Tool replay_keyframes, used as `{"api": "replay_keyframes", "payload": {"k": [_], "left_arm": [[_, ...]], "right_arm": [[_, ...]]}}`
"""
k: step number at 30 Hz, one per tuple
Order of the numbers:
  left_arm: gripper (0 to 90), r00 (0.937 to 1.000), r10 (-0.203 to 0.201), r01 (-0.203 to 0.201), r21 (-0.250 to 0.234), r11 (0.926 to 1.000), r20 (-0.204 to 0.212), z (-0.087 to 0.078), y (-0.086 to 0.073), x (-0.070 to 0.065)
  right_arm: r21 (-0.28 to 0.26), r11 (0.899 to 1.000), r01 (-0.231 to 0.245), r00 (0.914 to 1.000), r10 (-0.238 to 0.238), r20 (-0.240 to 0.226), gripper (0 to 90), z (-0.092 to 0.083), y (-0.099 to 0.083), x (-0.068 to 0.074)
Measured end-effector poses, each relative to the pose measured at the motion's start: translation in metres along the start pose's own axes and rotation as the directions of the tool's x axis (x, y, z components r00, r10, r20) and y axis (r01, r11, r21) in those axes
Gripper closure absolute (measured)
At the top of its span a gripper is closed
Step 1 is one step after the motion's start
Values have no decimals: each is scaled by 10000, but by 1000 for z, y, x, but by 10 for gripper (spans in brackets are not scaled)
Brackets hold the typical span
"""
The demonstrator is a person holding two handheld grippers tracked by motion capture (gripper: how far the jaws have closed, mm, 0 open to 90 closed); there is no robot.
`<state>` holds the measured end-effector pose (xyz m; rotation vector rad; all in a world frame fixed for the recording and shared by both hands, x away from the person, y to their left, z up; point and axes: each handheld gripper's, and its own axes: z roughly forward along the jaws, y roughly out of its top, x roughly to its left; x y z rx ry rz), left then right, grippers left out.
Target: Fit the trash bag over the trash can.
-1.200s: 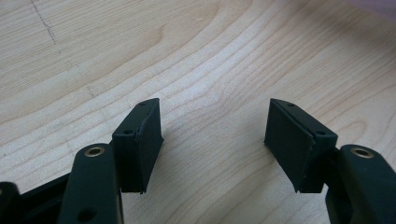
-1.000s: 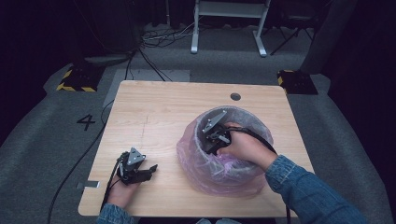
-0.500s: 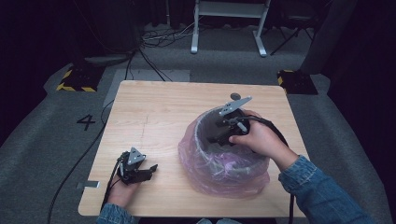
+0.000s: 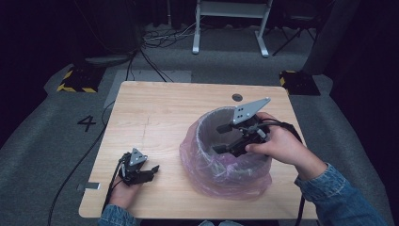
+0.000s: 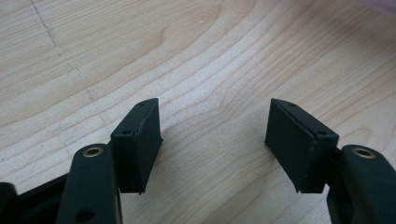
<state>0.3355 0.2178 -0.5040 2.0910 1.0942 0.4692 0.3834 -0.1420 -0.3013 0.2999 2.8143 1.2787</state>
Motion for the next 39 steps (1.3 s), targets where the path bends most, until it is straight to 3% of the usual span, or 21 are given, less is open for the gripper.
{"api": "replay_keyframes", "payload": {"k": [2,4,6,13,16,20,27,29,31,34,39], "left_arm": [[352,10000,27,-27,9,10000,-12,0,0,0],[352,10000,73,-73,16,10000,-10,0,1,0],[352,10000,63,-63,10,10000,-10,0,1,0],[351,10000,64,-64,19,10000,5,0,1,0],[350,10000,69,-69,20,10000,4,0,1,1],[350,10000,70,-70,20,10000,0,0,1,0],[350,10000,68,-68,18,10000,0,0,1,0],[350,10000,65,-65,18,10000,3,0,1,0],[350,10000,65,-65,17,10000,1,0,1,0],[350,10000,70,-70,22,10000,3,0,1,0],[350,10000,68,-68,16,10000,-2,0,1,0]], "right_arm": [[628,9975,337,9994,-338,12,310,10,-2,0],[1374,9882,670,9976,-641,-258,314,22,-5,-1],[1648,9829,818,9963,-763,-396,306,30,-7,-2],[2658,9629,464,9967,-268,-771,293,58,-19,-9],[3002,9535,258,9982,-86,-585,291,70,-24,-12],[3532,9354,198,9994,-78,-352,283,85,-30,-14],[4543,8908,-55,9998,125,-123,271,109,-41,-17],[4676,8839,-120,9998,170,-65,269,111,-42,-17],[4512,8923,-161,9998,202,-41,273,110,-41,-18],[3883,9209,-333,9994,342,47,272,98,-36,-21],[3052,9501,-649,9967,470,655,273,68,-15,-25]]}}
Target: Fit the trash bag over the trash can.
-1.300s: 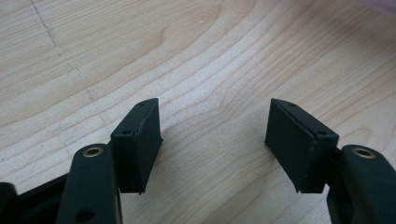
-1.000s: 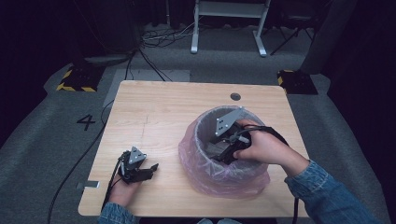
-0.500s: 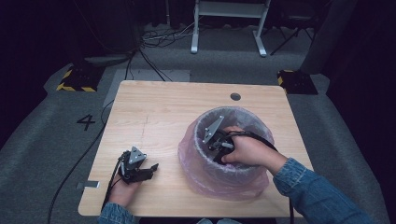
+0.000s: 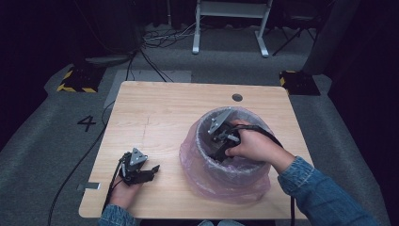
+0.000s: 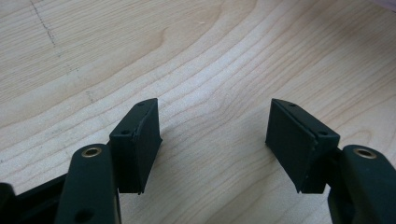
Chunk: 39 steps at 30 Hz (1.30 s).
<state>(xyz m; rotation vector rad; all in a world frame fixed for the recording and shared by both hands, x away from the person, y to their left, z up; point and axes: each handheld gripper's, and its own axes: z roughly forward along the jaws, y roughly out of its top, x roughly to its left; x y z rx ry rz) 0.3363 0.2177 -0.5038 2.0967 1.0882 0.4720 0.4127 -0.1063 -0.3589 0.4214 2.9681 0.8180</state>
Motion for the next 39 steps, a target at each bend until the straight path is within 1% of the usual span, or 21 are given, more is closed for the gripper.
{"api": "replay_keyframes", "payload": {"k": [3,4,6,9,12,13,15,17,19,20,26,30,31,32,33,34,35,36,37,39], "left_arm": [[350,10000,0,0,1,10000,-20,0,0,0],[350,10000,-50,50,-5,10000,-17,0,0,0],[350,10000,-49,49,-2,10000,-24,0,0,0],[350,10000,-55,55,-8,10000,-24,0,0,0],[350,10000,-54,54,-7,10000,-22,0,0,0],[350,10000,-51,51,-8,10000,-19,0,0,0],[350,10000,-45,45,-11,10000,-13,0,0,0],[350,10000,-45,45,-11,10000,-11,0,0,0],[350,10000,-41,41,-8,10000,-11,0,0,0],[350,10000,-44,44,-11,10000,-11,0,0,0],[348,10000,-46,46,-9,10000,-13,0,0,0],[348,10000,-55,55,-8,10000,-9,0,0,0],[348,10000,-56,56,-6,10000,-8,0,0,0],[348,10000,-62,62,-9,10000,-5,0,0,0],[345,10000,-23,23,9,10000,-12,0,0,0],[342,10000,-8,8,20,10000,-7,0,0,1],[340,10000,-5,5,25,10000,-5,0,0,1],[340,10000,28,-28,38,10000,8,0,0,1],[338,10000,53,-53,52,10000,34,0,0,1],[338,9999,91,-92,57,9999,87,-1,-1,2]], "right_arm": [[-615,9981,-86,9995,104,292,273,-20,5,-2],[-886,9959,-152,9988,193,453,273,-28,6,-2],[-1293,9914,-208,9976,290,621,273,-38,7,-2],[-1783,9829,-468,9945,626,838,274,-49,6,-1],[-2245,9719,-703,9885,981,1149,287,-59,3,0],[-2397,9670,-858,9856,1175,1214,291,-63,2,0],[-2825,9521,-1167,9787,1586,1304,292,-71,0,1],[-3091,9415,-1344,9734,1839,1366,293,-78,-3,0],[-3235,9342,-1501,9674,2064,1471,296,-84,-6,-2],[-3345,9299,-1531,9630,2163,1606,296,-88,-8,-3],[-3921,9065,-1563,9509,2454,1884,296,-107,-19,-8],[-4271,8896,-1619,9394,2715,2093,296,-119,-28,-9],[-4343,8857,-1638,9360,2786,2150,297,-123,-31,-9],[-4446,8795,-1698,9312,2909,2197,297,-127,-34,-9],[-4502,8761,-1725,9276,2983,2249,296,-130,-37,-10],[-4566,8716,-1783,9218,3103,2323,296,-134,-41,-10],[-4601,8696,-1792,9190,3149,2373,296,-136,-43,-11],[-4616,8673,-1865,9131,3264,2445,296,-139,-47,-12],[-4614,8670,-1879,9076,3329,2559,296,-142,-52,-13],[-4644,8634,-1973,8992,3480,2650,296,-147,-61,-14]]}}
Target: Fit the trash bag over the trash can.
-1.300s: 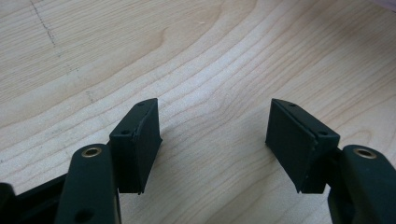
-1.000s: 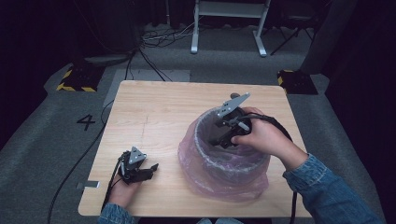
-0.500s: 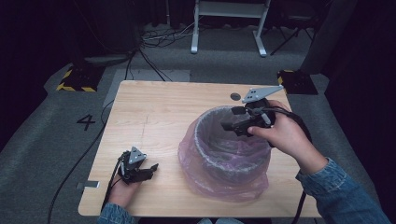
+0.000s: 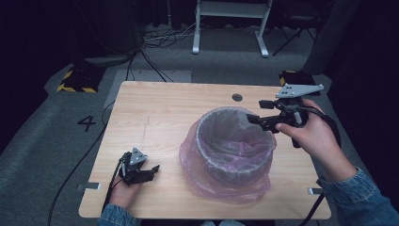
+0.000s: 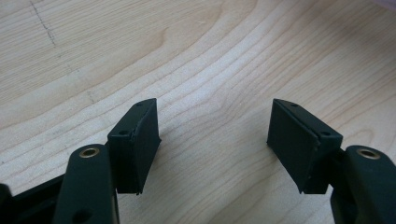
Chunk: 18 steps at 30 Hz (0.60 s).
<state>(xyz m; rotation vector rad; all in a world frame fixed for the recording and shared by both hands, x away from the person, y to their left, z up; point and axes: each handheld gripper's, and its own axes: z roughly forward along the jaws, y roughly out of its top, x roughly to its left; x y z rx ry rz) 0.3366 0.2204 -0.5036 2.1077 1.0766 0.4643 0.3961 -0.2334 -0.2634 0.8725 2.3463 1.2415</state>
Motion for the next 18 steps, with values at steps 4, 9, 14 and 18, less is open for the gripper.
{"api": "replay_keyframes", "payload": {"k": [4,9,14,18], "left_arm": [[338,9999,10,-10,-37,10000,107,-2,-2,2],[334,9998,148,-148,-6,9999,159,-2,-2,3],[323,9993,227,-227,-15,9997,287,-4,-4,4],[322,9993,220,-219,-15,9998,288,-6,-6,4]], "right_arm": [[-66,9997,-245,9993,247,290,297,-14,-11,-10],[-64,9995,-304,9977,307,603,295,-33,-22,-18],[146,9995,-287,9953,272,931,294,-52,-37,-21],[279,9988,-401,9938,370,1050,294,-60,-49,-23]]}}
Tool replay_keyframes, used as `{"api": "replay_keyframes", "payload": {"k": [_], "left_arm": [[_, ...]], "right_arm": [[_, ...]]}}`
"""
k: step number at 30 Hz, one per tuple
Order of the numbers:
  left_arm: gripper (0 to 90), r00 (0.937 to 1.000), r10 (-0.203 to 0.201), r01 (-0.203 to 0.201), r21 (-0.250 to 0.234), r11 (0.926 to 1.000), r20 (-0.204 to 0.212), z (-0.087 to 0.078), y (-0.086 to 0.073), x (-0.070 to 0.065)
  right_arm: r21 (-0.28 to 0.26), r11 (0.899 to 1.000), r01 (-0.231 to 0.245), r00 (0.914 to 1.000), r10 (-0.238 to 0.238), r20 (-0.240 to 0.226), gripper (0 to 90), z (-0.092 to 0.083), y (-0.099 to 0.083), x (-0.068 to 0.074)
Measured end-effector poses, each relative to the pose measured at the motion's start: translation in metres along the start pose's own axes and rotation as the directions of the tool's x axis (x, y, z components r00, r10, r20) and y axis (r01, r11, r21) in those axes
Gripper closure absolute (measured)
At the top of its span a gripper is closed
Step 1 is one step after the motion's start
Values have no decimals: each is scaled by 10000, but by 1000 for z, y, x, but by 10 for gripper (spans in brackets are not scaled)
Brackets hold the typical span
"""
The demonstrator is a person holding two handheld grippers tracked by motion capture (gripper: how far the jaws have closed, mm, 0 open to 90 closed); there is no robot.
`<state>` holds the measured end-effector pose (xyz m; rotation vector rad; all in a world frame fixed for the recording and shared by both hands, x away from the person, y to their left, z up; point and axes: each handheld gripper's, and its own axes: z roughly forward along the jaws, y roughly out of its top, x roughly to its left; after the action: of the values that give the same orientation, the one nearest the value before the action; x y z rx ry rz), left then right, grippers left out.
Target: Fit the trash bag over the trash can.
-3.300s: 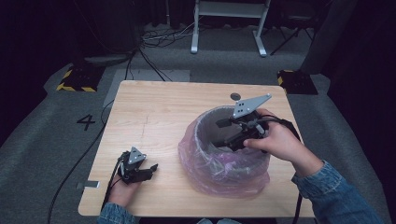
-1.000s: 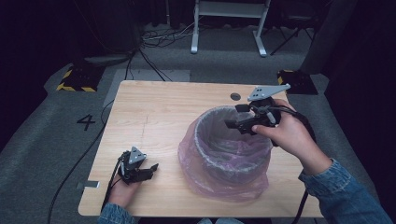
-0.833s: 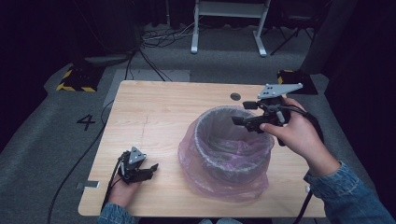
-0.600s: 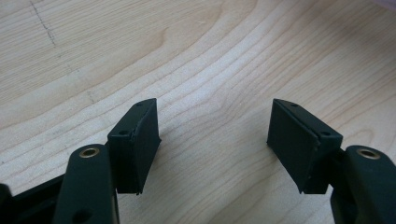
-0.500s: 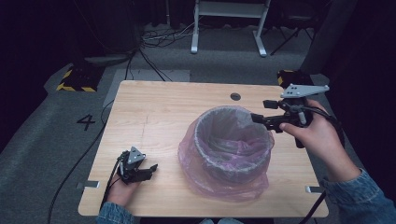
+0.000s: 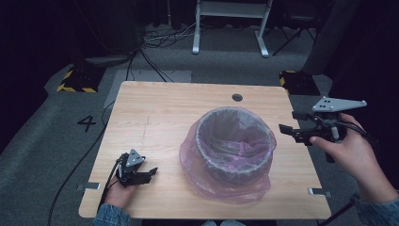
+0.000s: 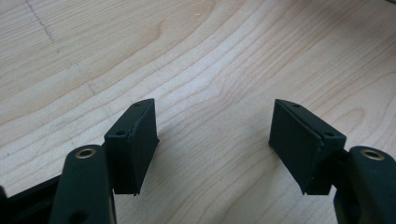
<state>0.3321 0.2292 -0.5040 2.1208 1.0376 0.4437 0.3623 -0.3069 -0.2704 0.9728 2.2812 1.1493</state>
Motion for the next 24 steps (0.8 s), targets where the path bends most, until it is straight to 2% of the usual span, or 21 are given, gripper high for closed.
{"api": "replay_keyframes", "payload": {"k": [7,8,10,11,15,19,24], "left_arm": [[322,10000,-22,22,-29,10000,-67,-5,-4,2],[322,10000,-21,21,-32,10000,-71,-4,-4,2],[322,10000,-20,20,9,10000,-89,-5,-4,2],[321,10000,-13,13,12,10000,-94,-5,-5,2],[321,10000,-16,16,12,10000,-95,-5,-5,2],[321,10000,-20,21,8,10000,-90,-5,-5,2],[321,10000,-15,15,13,10000,-98,-5,-5,2]], "right_arm": [[168,9993,-324,9992,321,224,293,-6,-28,-7],[194,9993,-326,9991,320,281,293,-6,-33,-8],[103,9999,-4,9993,1,370,292,-6,-45,-9],[143,9999,-27,9992,21,402,292,-6,-49,-9],[383,9985,-383,9971,356,678,292,-4,-72,-13],[539,9978,-373,9939,315,1054,291,1,-96,-17],[500,9950,-861,9905,801,1117,290,9,-125,-19]]}}
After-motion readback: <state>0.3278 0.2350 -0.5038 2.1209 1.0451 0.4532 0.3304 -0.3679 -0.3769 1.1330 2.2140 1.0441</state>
